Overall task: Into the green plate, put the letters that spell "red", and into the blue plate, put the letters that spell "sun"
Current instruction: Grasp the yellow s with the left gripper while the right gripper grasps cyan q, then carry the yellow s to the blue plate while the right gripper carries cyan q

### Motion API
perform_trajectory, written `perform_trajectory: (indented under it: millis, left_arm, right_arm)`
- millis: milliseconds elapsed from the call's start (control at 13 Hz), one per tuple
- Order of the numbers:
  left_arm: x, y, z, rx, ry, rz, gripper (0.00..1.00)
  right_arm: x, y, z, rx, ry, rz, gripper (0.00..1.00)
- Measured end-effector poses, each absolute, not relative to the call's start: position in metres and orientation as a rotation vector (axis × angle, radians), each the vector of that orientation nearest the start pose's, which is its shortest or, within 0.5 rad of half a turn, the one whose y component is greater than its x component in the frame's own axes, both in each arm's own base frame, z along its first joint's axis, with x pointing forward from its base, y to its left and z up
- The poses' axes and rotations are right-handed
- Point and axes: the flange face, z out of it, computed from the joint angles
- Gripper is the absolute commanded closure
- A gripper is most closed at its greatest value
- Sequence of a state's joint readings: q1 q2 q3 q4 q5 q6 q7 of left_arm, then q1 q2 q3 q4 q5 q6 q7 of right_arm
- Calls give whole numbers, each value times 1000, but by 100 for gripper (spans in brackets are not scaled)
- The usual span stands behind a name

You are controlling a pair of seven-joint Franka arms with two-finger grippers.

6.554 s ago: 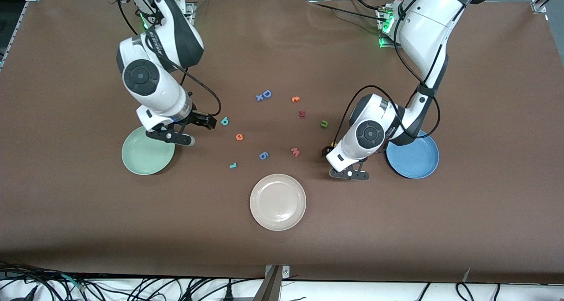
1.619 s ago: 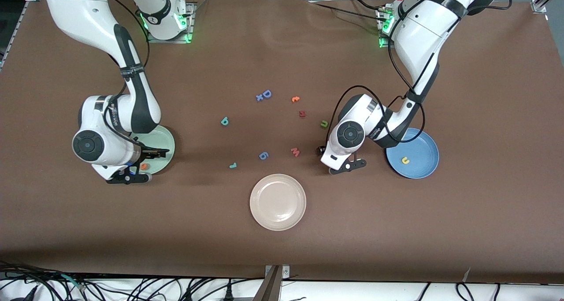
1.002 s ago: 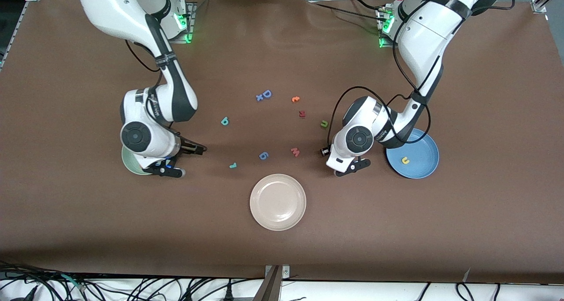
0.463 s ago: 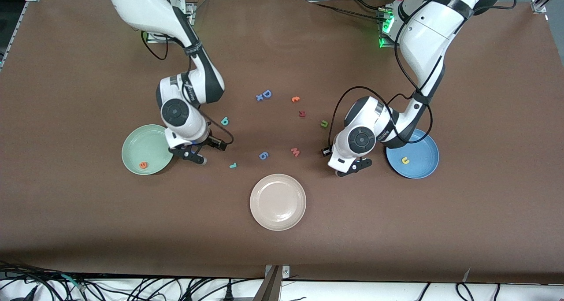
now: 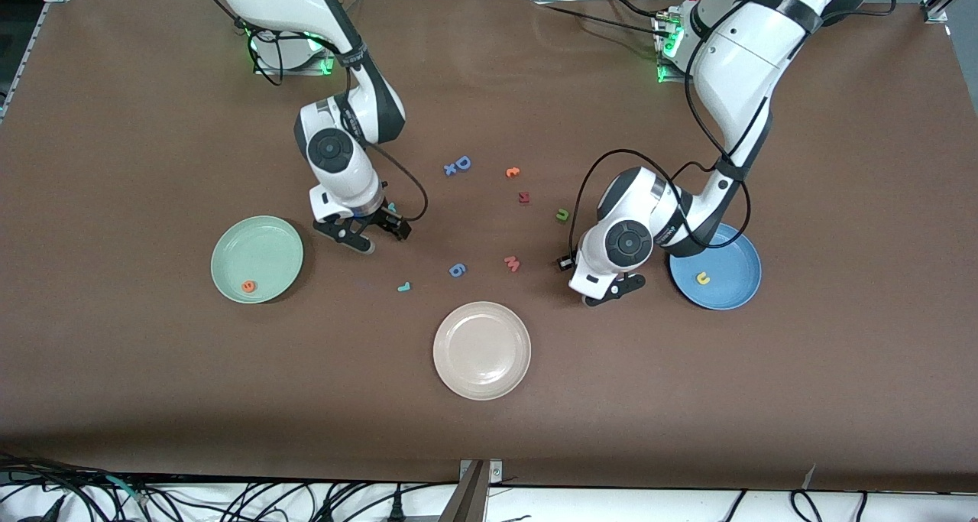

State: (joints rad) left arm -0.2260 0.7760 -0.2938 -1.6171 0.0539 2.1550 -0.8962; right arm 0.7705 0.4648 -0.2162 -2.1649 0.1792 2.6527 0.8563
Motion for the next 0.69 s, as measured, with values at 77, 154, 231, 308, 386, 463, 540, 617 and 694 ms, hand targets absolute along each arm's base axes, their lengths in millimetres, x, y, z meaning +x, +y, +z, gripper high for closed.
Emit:
perform_trajectory:
  millis: [77,154,231,308,386,463,540,617,694]
  left_arm:
    - [589,-311,168,-3047,-619,417,84]
    - [589,-310,171,-3043,-618,421,85]
    - [587,-309,170,-3035,-617,429,85]
    - [587,-309,170,-3035,-617,429,85]
    - [587,-309,170,-3035,-617,429,85]
    - [587,-309,170,-3035,-617,429,87]
    - [587,-309,170,-3035,-617,430,88]
    - [587,-308,170,-3028,-616,438,88]
    - [586,-305,172,-3012,-614,457,88]
  right_arm:
    - [477,292,180,-3048,674,-65,1]
    - [472,291,176,-3050,678,-65,1]
    - [467,290,173,-3052,689,-60,1]
    - [464,292,171,-3052,700,-55,1]
    - [462,295,171,-3051,707,-54,6]
    - [460,297,171,-3051,708,-53,11]
    - [459,298,171,-3051,709,-52,20]
    - [458,298,170,-3052,711,-50,28]
    - [458,297,169,-3054,712,-48,37]
